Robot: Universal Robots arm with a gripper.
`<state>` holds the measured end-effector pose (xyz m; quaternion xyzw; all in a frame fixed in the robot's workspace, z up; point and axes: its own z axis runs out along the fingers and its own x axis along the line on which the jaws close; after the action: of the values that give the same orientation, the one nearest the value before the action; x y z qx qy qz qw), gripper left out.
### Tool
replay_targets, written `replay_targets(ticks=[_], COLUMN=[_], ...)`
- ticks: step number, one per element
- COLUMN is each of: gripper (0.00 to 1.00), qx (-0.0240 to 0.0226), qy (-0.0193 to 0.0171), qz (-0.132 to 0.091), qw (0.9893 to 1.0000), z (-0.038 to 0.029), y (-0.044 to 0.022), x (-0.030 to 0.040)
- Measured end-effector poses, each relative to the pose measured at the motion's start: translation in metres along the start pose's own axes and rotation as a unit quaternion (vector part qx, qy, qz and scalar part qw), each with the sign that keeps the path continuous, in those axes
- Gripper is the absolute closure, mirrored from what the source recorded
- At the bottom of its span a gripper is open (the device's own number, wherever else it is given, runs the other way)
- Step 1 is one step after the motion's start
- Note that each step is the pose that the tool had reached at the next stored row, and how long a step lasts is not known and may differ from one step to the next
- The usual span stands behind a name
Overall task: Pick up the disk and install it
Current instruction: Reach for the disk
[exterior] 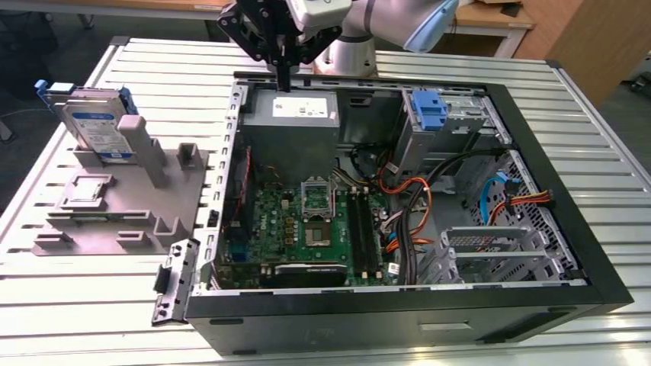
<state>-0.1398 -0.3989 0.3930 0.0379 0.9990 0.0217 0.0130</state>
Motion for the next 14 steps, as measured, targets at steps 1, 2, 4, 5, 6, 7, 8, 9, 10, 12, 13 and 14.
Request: replay_targets(ticks=[1, 2, 4, 5, 6, 7, 8, 9, 10, 12, 13, 14], gripper=[0.9, 0.9, 0.9, 0.9, 0.9, 0.9, 0.9, 0.9, 0.9, 0.9, 0.9, 0.9], qx=[0.0, 0.0, 0.0, 0.0, 0.0, 0.0, 0.0, 0.0, 0.0, 0.0, 0.0, 0.0], qy=[0.0, 0.0001, 0.0001, 0.0002, 0.0003, 0.0003, 0.0003, 0.0004, 0.0004, 0.0005, 0.0005, 0.0006], qz=[0.0, 0.0, 0.0, 0.0, 0.0, 0.0, 0.0, 0.0, 0.0, 0.0, 0.0, 0.0], qw=[1.0, 1.0, 1.0, 1.0, 1.0, 1.0, 1.0, 1.0, 1.0, 1.0, 1.0, 1.0], z=[0.0, 0.0, 0.0001, 0.0001, 0.0001, 0.0001, 0.0001, 0.0001, 0.0002, 0.0002, 0.0002, 0.0002], y=[0.0, 0.0, 0.0, 0.0, -0.0001, -0.0001, -0.0001, -0.0001, -0.0001, -0.0001, -0.0001, -0.0002], x=[0.0001, 0.0002, 0.0004, 0.0005, 0.0006, 0.0008, 0.001, 0.0012, 0.0014, 0.0017, 0.0019, 0.0021])
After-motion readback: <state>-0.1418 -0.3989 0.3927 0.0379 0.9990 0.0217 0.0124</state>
